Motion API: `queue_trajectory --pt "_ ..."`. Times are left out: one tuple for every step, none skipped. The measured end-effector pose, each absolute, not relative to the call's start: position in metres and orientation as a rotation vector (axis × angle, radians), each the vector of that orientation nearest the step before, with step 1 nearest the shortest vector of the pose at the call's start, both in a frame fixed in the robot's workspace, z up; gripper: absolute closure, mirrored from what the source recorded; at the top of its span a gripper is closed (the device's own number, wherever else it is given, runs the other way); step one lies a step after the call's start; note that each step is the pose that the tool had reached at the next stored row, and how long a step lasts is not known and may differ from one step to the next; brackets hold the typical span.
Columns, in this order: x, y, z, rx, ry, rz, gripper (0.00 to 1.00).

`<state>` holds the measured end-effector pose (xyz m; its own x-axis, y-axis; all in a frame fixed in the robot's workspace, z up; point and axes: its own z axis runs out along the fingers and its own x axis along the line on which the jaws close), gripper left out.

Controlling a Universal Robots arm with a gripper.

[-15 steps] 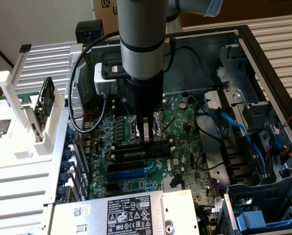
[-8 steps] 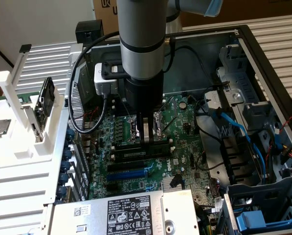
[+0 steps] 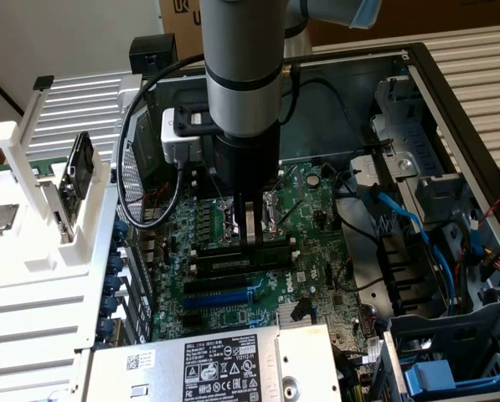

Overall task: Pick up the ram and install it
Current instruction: 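Press down the ram until it locks into place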

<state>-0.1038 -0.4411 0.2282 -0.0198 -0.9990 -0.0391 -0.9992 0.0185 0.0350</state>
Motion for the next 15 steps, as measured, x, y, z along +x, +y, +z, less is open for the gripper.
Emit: queue_trajectory --pt "-0.1038 -0.4411 0.2281 -2.197 2.239 0.082 0.90" --pt "-0.1038 -0.4412 0.2280 -2.197 2.239 0.082 0.90" --pt "-0.1038 -0.4412 0.2279 -2.197 2.239 0.082 0.90" --pt "-0.1038 -0.4413 0.2275 -2.197 2.239 0.082 0.90" --pt "-0.1039 -0.4413 0.2273 -2.197 2.239 0.082 0.90" --pt "-0.1039 -0.4414 0.2273 -2.197 2.239 0.082 0.90" --pt "-0.1039 -0.4414 0.2273 -2.197 2.239 0.082 0.90" --pt "-0.1039 -0.4414 0.2272 -2.197 2.239 0.082 0.90" --pt "-0.1039 -0.4414 0.2271 -2.197 2.239 0.082 0.90" --pt "-0.1039 -0.4414 0.2270 -2.197 2.239 0.082 0.90" --pt "-0.1039 -0.4413 0.2267 -2.197 2.239 0.083 0.90" --pt "-0.1039 -0.4414 0.2266 -2.197 2.239 0.082 0.90" --pt "-0.1040 -0.4414 0.2265 -2.197 2.239 0.082 0.90" --pt "-0.1041 -0.4414 0.2263 -2.197 2.239 0.082 0.90" --pt "-0.1041 -0.4414 0.2260 -2.197 2.239 0.082 0.90"
